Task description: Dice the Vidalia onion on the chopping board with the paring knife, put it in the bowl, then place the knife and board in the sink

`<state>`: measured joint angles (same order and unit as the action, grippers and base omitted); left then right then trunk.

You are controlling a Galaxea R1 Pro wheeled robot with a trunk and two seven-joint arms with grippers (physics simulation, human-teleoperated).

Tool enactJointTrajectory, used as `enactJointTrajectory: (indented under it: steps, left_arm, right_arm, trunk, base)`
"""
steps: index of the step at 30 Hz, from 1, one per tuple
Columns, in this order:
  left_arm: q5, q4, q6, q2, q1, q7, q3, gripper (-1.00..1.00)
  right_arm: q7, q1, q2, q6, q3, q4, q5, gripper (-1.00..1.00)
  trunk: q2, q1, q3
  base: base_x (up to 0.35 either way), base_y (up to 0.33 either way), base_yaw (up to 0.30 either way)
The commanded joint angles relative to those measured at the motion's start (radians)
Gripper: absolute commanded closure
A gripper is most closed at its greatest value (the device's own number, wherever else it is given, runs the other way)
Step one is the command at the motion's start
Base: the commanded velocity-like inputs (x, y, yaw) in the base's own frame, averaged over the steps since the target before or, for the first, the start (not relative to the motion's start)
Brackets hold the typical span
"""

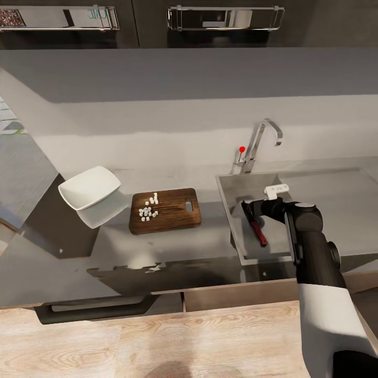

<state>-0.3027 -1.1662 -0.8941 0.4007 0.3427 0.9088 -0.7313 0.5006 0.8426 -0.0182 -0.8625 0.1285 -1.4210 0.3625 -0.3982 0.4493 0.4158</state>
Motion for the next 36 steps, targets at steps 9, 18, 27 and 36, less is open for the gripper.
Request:
enactJointTrajectory:
  steps: [9,18,27,36]
  left_arm:
    - [0.002,0.167,0.014,-0.033,0.001,0.260,-0.237,-1.00]
    - [0.003,0.338,0.014,-0.153,0.001,0.220,-0.247,-1.00]
    - [0.004,0.356,0.013,-0.162,0.001,0.214,-0.247,-1.00]
    - [0.004,0.375,-0.027,-0.163,0.001,0.215,-0.247,-1.00]
  right_arm:
    - [0.007,0.001,0.001,-0.003,0.000,0.001,0.010,-1.00]
    - [0.007,0.001,0.003,-0.003,-0.001,0.013,0.010,-1.00]
    - [0.007,0.001,0.014,-0.002,-0.001,0.015,0.010,-1.00]
    - [0.004,0.000,0.030,-0.001,-0.001,0.016,0.010,-1.00]
  trunk:
    - [-0.002,0.001,0.001]
    - [-0.002,0.001,0.001]
    - [-0.002,0.001,0.001]
    - [-0.002,0.001,0.001]
  base:
    - [0.000,0.000,0.000]
    - [0.000,0.000,0.000]
    - [0.000,0.000,0.000]
    - [0.000,0.000,0.000]
